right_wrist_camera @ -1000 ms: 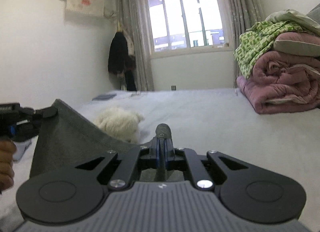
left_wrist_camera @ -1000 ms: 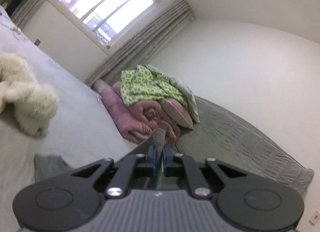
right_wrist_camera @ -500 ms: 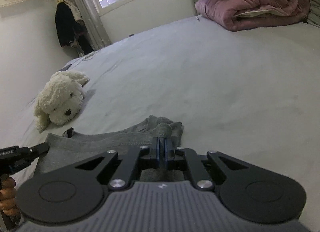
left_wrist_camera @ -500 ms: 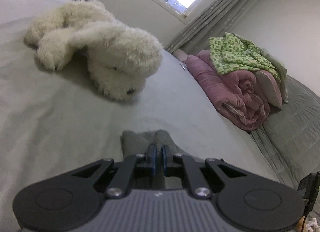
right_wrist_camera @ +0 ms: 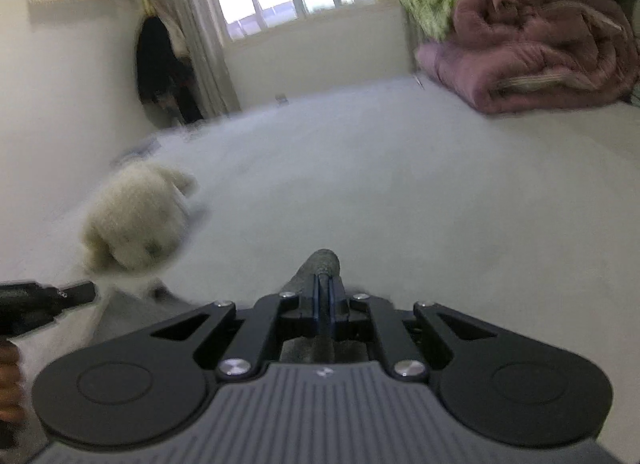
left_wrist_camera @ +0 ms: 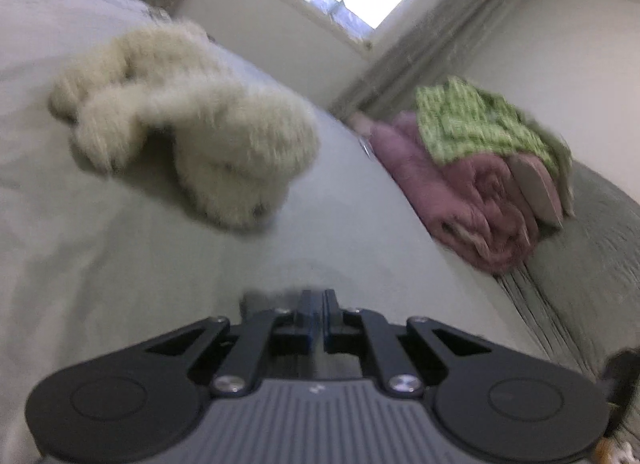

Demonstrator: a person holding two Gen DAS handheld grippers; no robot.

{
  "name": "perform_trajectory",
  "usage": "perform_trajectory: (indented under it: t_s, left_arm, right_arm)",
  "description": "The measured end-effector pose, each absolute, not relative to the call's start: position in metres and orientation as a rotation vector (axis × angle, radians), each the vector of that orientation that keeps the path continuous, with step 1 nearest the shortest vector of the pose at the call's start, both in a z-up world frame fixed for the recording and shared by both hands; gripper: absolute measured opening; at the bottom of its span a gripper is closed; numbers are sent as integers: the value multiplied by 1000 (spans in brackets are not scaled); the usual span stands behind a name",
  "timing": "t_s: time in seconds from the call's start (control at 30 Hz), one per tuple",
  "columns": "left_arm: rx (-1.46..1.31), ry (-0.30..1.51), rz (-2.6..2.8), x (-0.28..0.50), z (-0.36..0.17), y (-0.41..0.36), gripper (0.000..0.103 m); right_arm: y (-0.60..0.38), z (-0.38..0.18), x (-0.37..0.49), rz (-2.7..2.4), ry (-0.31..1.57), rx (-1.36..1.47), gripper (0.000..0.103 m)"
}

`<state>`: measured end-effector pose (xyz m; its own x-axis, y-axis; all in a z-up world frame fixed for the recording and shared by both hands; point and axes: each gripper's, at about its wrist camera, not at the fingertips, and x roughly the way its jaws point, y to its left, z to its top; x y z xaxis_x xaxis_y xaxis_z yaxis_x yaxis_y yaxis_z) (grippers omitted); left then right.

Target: Fold clothes

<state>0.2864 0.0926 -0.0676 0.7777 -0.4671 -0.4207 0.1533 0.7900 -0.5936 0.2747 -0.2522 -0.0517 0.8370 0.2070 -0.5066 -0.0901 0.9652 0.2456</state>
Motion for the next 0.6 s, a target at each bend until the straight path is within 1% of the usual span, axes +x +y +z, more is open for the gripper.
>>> perform_trajectory:
  t_s: [0.03, 0.07, 0.1, 0.13, 0.17, 0.27, 0.33, 0.37, 0.4, 0.43, 0.53, 0.57, 0.6]
  left_arm:
    - [-564, 606, -356, 286, -70, 93, 8]
    - [-559, 608, -345, 285, -70, 94, 23]
    - [-564, 606, -343, 285, -70, 95, 34]
    - [-569, 605, -342, 286, -70, 97, 49]
    - [-569, 603, -343, 287, -69, 97, 51]
    - [-556, 601, -352, 289, -68, 93, 51]
    - [-518, 612, -356, 290, -69, 87, 51]
    - [-483, 621, -359, 291, -70, 82, 46]
    - [-448, 630, -362, 291, -70, 77, 37]
    - [-413, 639, -365, 292, -71, 72, 20]
    - [-334, 632, -371, 290, -71, 63, 9]
    - [-356, 618, -378, 289, -70, 67, 7]
    - [-378, 604, -385, 287, -69, 71, 6]
  right_arm:
    - [-252, -57, 276, 149, 581, 207, 9]
    - [-254, -61, 277, 143, 599, 207, 10]
    - [-259, -63, 276, 150, 597, 241, 12]
    - [-265, -64, 274, 159, 596, 276, 15]
    - [-269, -63, 274, 173, 599, 310, 15]
    - [-277, -59, 277, 215, 602, 355, 16]
    - [-276, -59, 283, 229, 635, 346, 18]
    - [-275, -61, 286, 230, 652, 337, 19]
    - [-275, -62, 287, 235, 660, 332, 19]
    - [-275, -63, 287, 242, 665, 329, 19]
    - [-277, -65, 284, 280, 656, 334, 20]
    - [-275, -63, 283, 283, 641, 306, 15]
    - [-272, -61, 280, 290, 621, 273, 11]
